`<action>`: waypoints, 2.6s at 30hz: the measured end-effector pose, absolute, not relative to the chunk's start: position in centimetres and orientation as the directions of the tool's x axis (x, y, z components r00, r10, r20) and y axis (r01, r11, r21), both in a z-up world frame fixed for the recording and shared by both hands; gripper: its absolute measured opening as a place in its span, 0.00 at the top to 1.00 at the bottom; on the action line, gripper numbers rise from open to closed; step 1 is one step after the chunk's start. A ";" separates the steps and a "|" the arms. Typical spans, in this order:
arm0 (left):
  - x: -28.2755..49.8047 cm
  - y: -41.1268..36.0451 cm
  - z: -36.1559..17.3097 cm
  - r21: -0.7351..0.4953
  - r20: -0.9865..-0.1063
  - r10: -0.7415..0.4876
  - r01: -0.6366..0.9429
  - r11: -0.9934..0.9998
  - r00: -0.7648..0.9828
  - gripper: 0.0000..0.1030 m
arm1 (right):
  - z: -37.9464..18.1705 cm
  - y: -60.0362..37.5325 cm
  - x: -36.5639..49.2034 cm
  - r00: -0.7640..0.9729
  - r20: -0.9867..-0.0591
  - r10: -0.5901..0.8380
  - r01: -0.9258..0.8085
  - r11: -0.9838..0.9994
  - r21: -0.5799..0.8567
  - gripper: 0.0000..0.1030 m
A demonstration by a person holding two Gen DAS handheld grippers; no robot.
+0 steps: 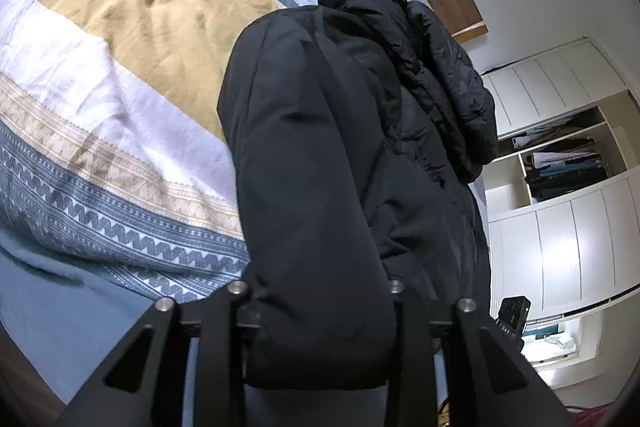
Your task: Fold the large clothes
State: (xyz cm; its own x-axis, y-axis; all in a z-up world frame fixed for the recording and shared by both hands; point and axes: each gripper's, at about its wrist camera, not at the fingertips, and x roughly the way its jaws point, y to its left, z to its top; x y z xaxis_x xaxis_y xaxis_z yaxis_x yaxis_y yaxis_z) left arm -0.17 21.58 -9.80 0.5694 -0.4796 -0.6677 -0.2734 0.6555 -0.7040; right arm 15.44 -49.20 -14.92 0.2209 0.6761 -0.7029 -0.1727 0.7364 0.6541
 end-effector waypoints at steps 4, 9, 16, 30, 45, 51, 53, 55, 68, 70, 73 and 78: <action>-0.3 21.6 -9.1 -0.712 -0.658 -0.474 -0.277 0.645 0.585 0.83 | -13.6 -48.2 15.6 0.251 -0.688 0.681 -0.218 0.732 0.645 0.83; 0.2 22.3 -6.9 -0.753 -0.601 -0.489 -0.243 0.611 0.632 0.86 | -11.0 -47.6 16.4 0.295 -0.662 0.689 -0.269 0.724 0.635 0.85; 2.4 23.1 -1.0 -0.799 -0.497 -0.503 -0.147 0.582 0.707 0.86 | -5.7 -47.4 18.9 0.402 -0.556 0.727 -0.336 0.683 0.649 0.87; 12.9 27.2 7.0 -0.930 -0.128 -0.557 0.095 0.354 0.820 0.86 | -0.3 -51.3 30.1 0.584 -0.178 0.792 -0.307 0.419 0.855 0.87; 43.1 29.7 5.2 -0.801 -0.435 -0.390 -0.150 0.580 0.812 0.83 | -0.5 -45.4 54.0 0.718 -0.395 0.573 -0.070 0.624 0.778 0.87; 53.2 29.3 -2.6 -0.620 -0.640 -0.266 -0.280 0.732 0.721 0.82 | -5.5 -43.1 63.0 0.691 -0.541 0.480 0.047 0.717 0.696 0.87; 54.8 29.0 -5.3 -0.611 -0.658 -0.274 -0.284 0.739 0.701 0.82 | -7.4 -42.5 64.7 0.670 -0.585 0.458 0.076 0.741 0.667 0.87; 55.6 28.9 -7.3 -0.626 -0.654 -0.295 -0.280 0.728 0.696 0.82 | -9.6 -42.1 66.1 0.643 -0.608 0.466 0.088 0.743 0.663 0.87; 54.3 31.8 -6.3 -0.826 -0.516 -0.449 -0.284 0.487 0.730 0.50 | -9.5 -43.0 65.6 0.644 -0.527 0.554 0.045 0.660 0.750 0.40; 53.0 33.1 -5.0 -0.878 -0.448 -0.468 -0.277 0.390 0.762 0.43 | -8.3 -43.6 65.1 0.653 -0.502 0.567 0.034 0.641 0.767 0.23; 51.0 34.7 -2.9 -0.910 -0.394 -0.459 -0.269 0.314 0.797 0.41 | -5.5 -44.4 63.9 0.681 -0.512 0.524 0.036 0.675 0.737 0.11; 47.5 35.7 2.6 -0.844 -0.473 -0.355 -0.298 0.446 0.807 0.39 | -0.8 -46.0 61.2 0.722 -0.471 0.507 0.014 0.670 0.742 0.11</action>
State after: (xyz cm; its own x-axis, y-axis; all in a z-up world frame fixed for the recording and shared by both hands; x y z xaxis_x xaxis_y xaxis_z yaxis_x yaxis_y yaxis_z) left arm 47.47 35.73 2.61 0.8066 -0.3548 -0.4727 -0.2983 0.4461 -0.8438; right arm 61.20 -46.01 -0.76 0.7217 0.5068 -0.4714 0.0144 0.6699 0.7423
